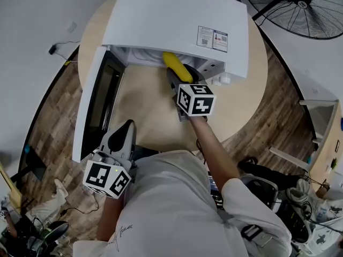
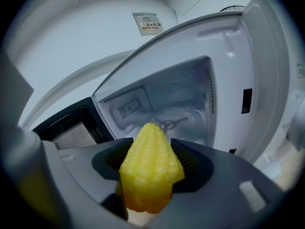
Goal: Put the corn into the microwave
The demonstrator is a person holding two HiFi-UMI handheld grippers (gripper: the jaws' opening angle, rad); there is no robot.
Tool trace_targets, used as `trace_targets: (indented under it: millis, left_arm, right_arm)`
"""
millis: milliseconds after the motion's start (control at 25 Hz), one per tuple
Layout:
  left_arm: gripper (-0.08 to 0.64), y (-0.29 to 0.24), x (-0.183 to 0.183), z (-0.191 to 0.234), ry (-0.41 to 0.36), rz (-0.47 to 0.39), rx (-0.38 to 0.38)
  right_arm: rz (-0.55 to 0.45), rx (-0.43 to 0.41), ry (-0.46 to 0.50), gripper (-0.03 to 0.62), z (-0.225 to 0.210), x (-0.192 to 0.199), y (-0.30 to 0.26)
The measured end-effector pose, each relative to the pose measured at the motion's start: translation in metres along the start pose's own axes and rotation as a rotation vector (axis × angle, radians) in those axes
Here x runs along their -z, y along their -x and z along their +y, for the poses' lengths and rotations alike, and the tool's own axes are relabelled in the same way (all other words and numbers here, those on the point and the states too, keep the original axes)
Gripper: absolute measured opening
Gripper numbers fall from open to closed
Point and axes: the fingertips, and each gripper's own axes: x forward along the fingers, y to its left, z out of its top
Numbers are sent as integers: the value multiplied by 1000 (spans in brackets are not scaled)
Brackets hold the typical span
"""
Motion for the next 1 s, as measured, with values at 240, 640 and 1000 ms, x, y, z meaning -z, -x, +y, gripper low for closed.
trace_targets:
  millis: [240, 640, 1000]
  left_arm:
    - [-9, 0, 3, 2, 5, 12, 1]
    - [-9, -1, 3, 1, -48, 32, -4]
    - [-9, -2, 5, 8, -44, 56, -2]
  right_arm:
    - [0, 15, 6, 261, -6, -3, -13]
    - [10, 29, 24, 261, -13, -9, -39]
    - [20, 40, 59, 261, -17, -17, -59]
